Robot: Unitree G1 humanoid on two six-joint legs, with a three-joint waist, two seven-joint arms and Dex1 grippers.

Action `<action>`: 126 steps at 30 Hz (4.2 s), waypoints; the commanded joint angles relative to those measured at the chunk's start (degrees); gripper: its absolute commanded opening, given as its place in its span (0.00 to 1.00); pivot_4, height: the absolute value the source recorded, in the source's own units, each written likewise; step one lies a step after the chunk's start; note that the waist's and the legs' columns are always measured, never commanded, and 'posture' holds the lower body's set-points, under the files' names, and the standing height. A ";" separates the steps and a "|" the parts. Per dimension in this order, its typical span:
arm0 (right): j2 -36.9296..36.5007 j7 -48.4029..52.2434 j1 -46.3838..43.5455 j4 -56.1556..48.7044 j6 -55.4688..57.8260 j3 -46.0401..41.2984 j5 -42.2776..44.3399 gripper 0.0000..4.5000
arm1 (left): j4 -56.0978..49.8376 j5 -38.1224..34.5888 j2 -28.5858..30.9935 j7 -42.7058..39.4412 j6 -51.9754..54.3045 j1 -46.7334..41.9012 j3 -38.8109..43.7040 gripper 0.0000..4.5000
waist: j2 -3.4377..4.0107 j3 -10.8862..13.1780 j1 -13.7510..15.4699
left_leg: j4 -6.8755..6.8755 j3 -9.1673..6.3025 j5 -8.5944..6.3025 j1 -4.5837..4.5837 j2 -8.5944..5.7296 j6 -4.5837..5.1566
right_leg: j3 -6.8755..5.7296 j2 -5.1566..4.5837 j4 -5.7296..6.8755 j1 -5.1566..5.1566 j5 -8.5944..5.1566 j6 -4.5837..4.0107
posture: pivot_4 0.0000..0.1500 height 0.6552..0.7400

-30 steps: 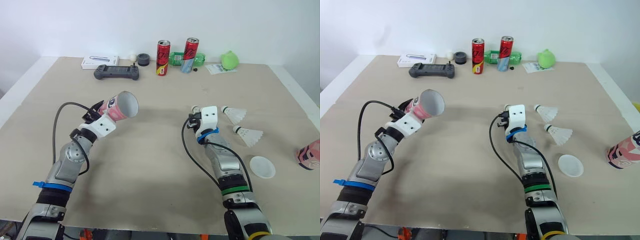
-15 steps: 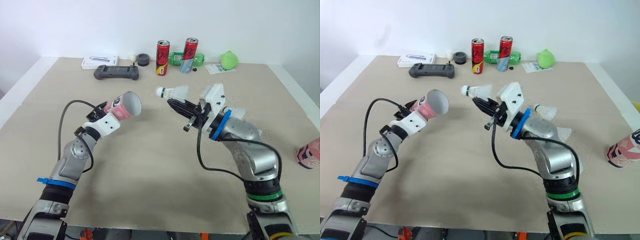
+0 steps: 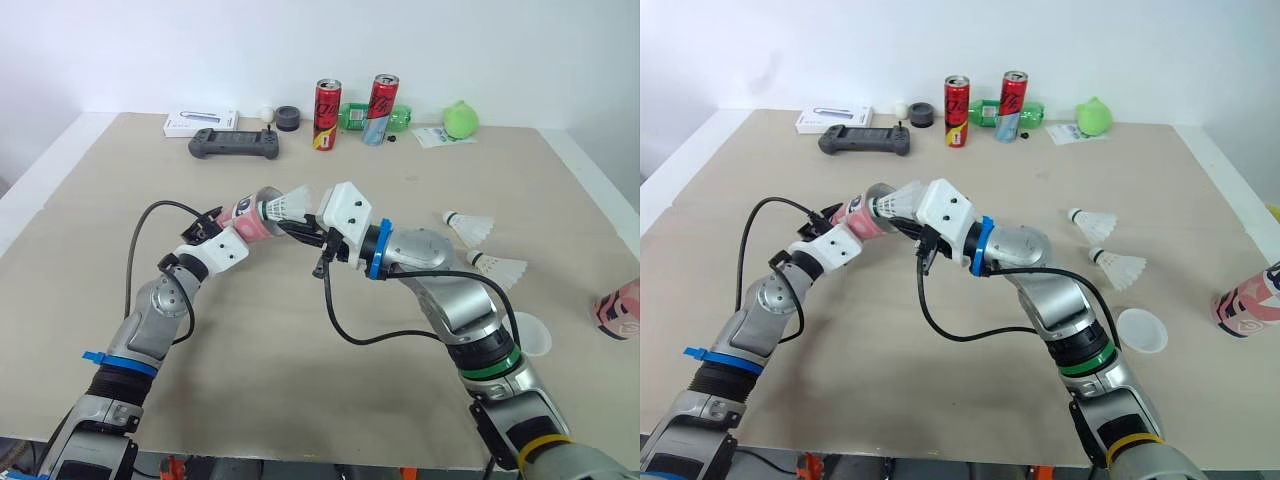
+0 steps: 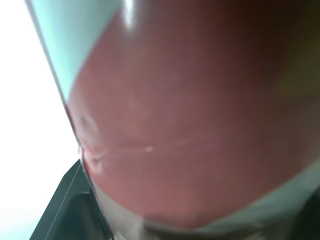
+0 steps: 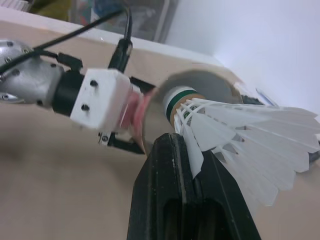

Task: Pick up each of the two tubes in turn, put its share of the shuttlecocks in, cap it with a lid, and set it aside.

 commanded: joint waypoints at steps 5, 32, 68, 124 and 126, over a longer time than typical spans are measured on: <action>-0.06 -5.10 9.14 -13.16 6.49 -9.95 6.75 0.84 | -1.73 -0.94 -0.71 0.21 -0.44 -0.24 0.35 0.65 | -0.05 -0.03 0.20 | 0.01 -0.05 0.00 -0.02 -0.01 0.00 | -0.02 0.00 0.01 0.03 -0.02 -0.02 | 1.00 1.00; 3.09 -34.81 37.05 -15.44 13.04 -37.49 -4.65 0.99 | 5.93 -0.96 -3.13 -1.53 -3.91 -5.13 -2.52 0.65 | -0.03 -0.12 -0.08 | -0.04 0.06 0.34 0.14 -0.05 -0.13 | 0.10 -0.02 0.11 0.05 -0.03 0.46 | 1.00 1.00; -1.93 -13.99 11.80 -14.10 7.80 -5.10 2.92 0.01 | 5.18 -0.64 -2.82 -5.19 -0.32 -4.08 -4.30 0.65 | 0.05 -0.13 -0.01 | 0.06 -0.02 0.37 0.14 -0.04 -0.14 | 0.06 0.02 0.07 0.13 0.04 0.57 | 1.00 1.00; -1.62 -13.21 14.73 2.22 -3.97 -23.17 9.21 0.01 | 3.07 -0.95 -2.66 -4.83 1.00 -2.93 -3.46 0.65 | 0.18 -0.06 -0.16 | -0.10 0.00 0.47 0.09 -0.04 -0.19 | 0.11 0.03 0.03 0.08 0.10 0.52 | 1.00 1.00; -3.86 -9.41 15.65 -3.20 -1.04 -20.31 10.67 0.01 | 3.25 -0.96 -2.65 -4.88 0.93 -3.05 -3.51 0.65 | 0.21 -0.05 -0.32 | -0.11 -0.01 0.47 0.08 -0.04 -0.20 | 0.12 0.03 0.03 0.06 0.09 0.55 | 1.00 1.00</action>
